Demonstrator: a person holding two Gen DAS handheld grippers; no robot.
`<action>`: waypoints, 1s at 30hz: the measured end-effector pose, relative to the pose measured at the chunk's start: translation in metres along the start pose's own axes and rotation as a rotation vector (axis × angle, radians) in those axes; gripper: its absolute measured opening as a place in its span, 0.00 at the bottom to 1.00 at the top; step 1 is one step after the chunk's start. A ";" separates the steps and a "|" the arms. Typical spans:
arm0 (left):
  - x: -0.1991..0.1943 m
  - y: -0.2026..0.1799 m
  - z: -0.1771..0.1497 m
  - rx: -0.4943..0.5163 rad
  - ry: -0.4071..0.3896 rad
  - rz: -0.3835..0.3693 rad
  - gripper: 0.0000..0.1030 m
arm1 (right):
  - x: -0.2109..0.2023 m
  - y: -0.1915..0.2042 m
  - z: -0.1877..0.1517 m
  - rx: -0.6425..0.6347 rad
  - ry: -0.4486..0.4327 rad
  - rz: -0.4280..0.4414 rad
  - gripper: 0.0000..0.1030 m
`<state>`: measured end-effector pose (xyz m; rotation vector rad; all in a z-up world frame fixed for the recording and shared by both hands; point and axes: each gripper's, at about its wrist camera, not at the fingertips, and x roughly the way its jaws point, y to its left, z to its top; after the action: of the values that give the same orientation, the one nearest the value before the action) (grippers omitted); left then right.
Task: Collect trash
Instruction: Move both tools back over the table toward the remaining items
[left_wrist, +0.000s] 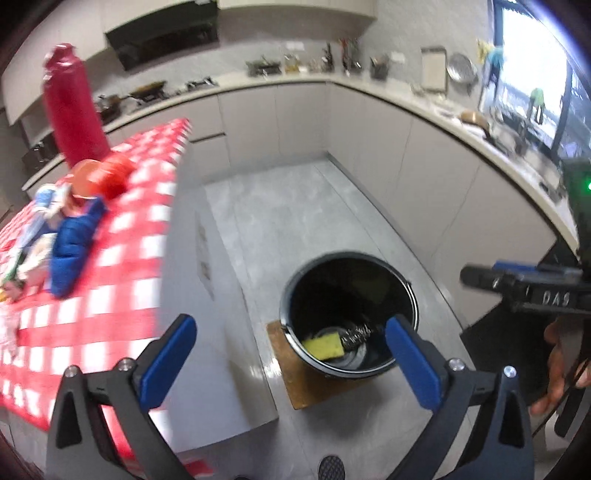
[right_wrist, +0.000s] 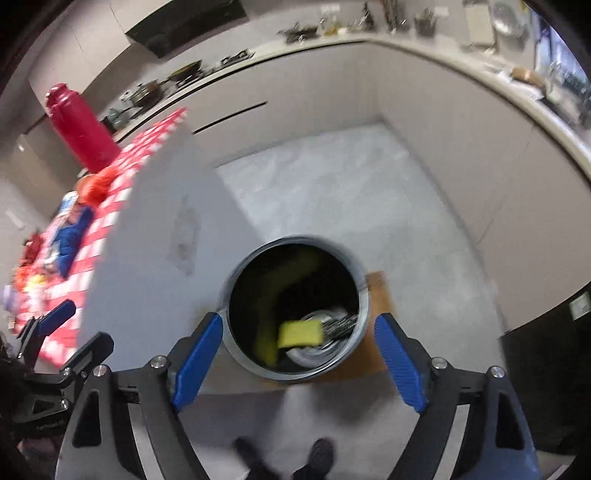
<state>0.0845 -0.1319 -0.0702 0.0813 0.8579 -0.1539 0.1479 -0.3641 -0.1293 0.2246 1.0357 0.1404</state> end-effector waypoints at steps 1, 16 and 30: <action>-0.013 0.007 -0.003 -0.008 -0.009 0.019 1.00 | -0.004 0.009 0.000 -0.010 0.005 0.013 0.84; -0.056 0.142 -0.028 -0.327 -0.076 0.224 1.00 | -0.029 0.089 0.018 -0.014 -0.034 0.317 1.00; -0.069 0.279 -0.069 -0.556 -0.135 0.448 1.00 | -0.023 0.280 0.011 -0.386 -0.175 0.158 1.00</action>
<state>0.0356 0.1594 -0.0602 -0.2549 0.7033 0.4947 0.1428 -0.0990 -0.0348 -0.0330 0.7979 0.4514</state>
